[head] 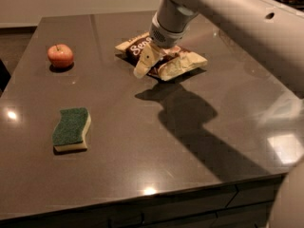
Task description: Move brown chip bag near sponge
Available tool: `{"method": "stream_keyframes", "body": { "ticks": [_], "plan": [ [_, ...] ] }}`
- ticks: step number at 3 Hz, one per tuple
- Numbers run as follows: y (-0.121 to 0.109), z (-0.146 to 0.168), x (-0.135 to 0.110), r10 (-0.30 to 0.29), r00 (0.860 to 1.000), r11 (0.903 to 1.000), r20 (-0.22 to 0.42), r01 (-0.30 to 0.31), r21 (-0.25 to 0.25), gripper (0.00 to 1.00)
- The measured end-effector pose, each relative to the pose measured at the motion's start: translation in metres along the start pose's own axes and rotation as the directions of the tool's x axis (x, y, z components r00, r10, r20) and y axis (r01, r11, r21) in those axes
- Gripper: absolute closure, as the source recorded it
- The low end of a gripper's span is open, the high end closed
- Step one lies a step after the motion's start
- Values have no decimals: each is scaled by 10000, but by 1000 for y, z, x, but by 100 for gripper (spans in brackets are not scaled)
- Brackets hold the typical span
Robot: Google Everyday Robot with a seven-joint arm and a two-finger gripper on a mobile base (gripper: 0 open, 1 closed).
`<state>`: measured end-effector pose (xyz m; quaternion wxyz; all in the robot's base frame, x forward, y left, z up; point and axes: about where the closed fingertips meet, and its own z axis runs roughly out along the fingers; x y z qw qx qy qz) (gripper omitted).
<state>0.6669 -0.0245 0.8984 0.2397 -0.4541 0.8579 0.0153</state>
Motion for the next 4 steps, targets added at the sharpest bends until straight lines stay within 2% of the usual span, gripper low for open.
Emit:
{"method": "stream_keyframes", "body": {
  "ticks": [1, 2, 3, 4],
  "plan": [
    [-36, 31, 8, -110, 9995, 9994, -305, 120, 330, 1],
    [-55, 48, 12, -52, 9992, 10000, -393, 54, 59, 22],
    [-63, 49, 14, -107, 9996, 9989, -246, 95, -467, 46],
    [-54, 28, 13, -487, 9983, 9929, 318, 518, -1067, 69]
  ]
}}
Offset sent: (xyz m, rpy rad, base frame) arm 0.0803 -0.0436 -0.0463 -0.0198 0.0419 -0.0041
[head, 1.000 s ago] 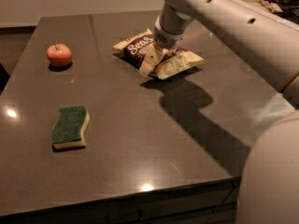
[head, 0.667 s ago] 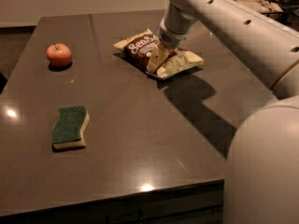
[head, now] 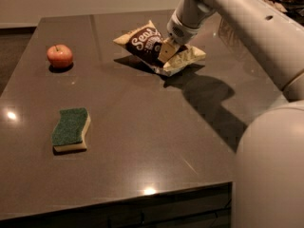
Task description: Move brown chip bag near sponge
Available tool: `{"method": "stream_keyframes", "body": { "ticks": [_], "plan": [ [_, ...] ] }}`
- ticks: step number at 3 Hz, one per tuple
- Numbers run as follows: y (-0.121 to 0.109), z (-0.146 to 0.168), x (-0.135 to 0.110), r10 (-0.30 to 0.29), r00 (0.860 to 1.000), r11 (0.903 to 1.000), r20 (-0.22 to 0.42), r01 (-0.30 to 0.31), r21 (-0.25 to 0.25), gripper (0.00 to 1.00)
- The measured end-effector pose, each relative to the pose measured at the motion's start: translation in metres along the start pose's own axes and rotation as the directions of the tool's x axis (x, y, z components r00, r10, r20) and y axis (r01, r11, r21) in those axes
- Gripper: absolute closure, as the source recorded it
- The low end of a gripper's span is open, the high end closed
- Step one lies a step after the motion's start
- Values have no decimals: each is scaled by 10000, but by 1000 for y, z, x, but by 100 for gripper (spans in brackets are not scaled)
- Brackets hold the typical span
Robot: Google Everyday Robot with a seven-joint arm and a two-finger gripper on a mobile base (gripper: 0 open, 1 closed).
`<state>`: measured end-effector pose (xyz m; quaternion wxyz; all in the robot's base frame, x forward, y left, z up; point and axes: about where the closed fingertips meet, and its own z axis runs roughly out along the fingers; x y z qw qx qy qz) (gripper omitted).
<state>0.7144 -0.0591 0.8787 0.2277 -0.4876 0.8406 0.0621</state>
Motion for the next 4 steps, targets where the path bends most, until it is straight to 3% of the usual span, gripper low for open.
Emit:
{"method": "stream_keyframes", "body": {
  "ticks": [1, 2, 3, 4],
  "plan": [
    [32, -36, 1, -952, 9925, 9921, 769, 1009, -743, 93],
    [75, -74, 7, -2352, 9620, 9560, 1384, 2546, -1456, 100],
    [119, -102, 16, -3843, 9046, 8879, 1845, 4169, -1943, 100],
    [156, -111, 25, -5181, 8285, 8025, 2123, 5568, -2146, 100]
  ]
}}
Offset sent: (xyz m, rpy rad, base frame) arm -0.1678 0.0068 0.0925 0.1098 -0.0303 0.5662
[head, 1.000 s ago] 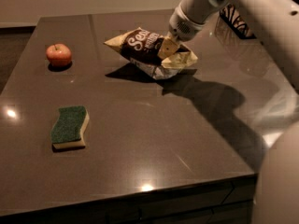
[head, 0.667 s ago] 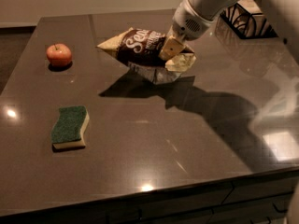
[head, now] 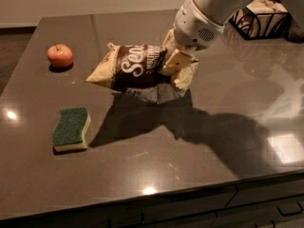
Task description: Move brown chip bag near sponge
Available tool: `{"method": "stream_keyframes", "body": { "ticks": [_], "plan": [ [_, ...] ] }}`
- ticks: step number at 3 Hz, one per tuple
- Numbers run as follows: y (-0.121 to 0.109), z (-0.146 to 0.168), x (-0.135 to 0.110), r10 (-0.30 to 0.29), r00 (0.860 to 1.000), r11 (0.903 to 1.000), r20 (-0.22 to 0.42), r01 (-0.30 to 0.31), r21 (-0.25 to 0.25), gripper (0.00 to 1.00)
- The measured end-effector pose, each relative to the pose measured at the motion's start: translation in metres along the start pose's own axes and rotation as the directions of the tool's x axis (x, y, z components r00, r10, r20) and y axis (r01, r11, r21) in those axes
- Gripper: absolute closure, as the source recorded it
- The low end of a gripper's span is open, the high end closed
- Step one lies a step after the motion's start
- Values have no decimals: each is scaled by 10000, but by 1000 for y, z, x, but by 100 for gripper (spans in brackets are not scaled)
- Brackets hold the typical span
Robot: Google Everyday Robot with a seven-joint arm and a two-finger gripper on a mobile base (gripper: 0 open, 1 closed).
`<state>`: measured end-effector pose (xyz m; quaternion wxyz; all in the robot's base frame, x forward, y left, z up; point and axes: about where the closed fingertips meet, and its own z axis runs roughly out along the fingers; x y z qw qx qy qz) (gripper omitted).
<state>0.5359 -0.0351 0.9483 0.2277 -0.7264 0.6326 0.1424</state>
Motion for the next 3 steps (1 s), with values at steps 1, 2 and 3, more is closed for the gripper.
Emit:
{"method": "stream_keyframes", "body": {
  "ticks": [1, 2, 3],
  "plan": [
    [23, 7, -4, -1128, 9936, 9931, -91, 1125, -323, 88],
    [38, 13, -4, -2019, 9794, 9778, -66, 2012, -592, 64],
    [44, 16, -3, -2582, 9661, 9628, 74, 2579, -804, 41]
  ]
}}
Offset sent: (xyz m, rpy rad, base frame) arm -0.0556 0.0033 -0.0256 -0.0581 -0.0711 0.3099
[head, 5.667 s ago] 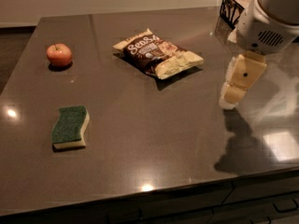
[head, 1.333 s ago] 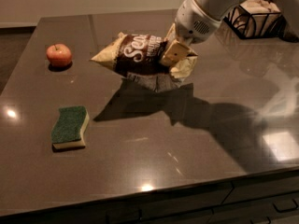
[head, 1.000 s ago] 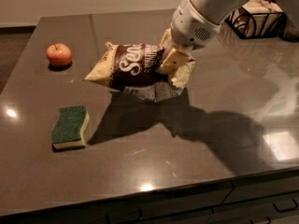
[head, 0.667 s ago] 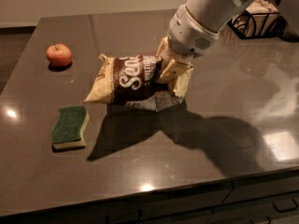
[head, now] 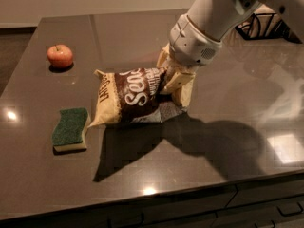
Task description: Move brown chip bag near sponge
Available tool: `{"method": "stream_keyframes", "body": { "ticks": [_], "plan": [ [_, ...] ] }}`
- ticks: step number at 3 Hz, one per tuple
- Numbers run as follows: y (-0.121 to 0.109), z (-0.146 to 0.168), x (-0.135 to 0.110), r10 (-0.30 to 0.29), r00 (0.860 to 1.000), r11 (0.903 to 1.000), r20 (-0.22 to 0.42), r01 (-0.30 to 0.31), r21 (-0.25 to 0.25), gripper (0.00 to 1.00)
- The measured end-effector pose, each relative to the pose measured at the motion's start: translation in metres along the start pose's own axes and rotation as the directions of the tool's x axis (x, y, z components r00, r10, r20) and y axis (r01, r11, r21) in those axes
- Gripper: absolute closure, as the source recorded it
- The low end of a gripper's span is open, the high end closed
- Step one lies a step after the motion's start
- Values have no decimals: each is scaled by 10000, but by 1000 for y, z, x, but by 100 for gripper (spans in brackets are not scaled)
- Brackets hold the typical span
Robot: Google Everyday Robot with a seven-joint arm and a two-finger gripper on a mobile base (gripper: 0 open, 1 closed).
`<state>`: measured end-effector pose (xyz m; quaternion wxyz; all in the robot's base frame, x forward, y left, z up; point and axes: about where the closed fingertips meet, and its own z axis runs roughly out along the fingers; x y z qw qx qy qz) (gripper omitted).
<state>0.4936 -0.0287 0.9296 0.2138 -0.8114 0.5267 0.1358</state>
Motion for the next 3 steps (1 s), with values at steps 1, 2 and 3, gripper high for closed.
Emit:
{"method": "stream_keyframes", "body": {
  "ticks": [1, 2, 3],
  "plan": [
    [-2, 0, -2, -29, 10000, 10000, -7, 29, 68, 18],
    [-3, 0, -3, -53, 10000, 9999, -6, 53, 133, 0],
    [-3, 0, -3, -54, 10000, 9999, -6, 54, 134, 0]
  ]
}}
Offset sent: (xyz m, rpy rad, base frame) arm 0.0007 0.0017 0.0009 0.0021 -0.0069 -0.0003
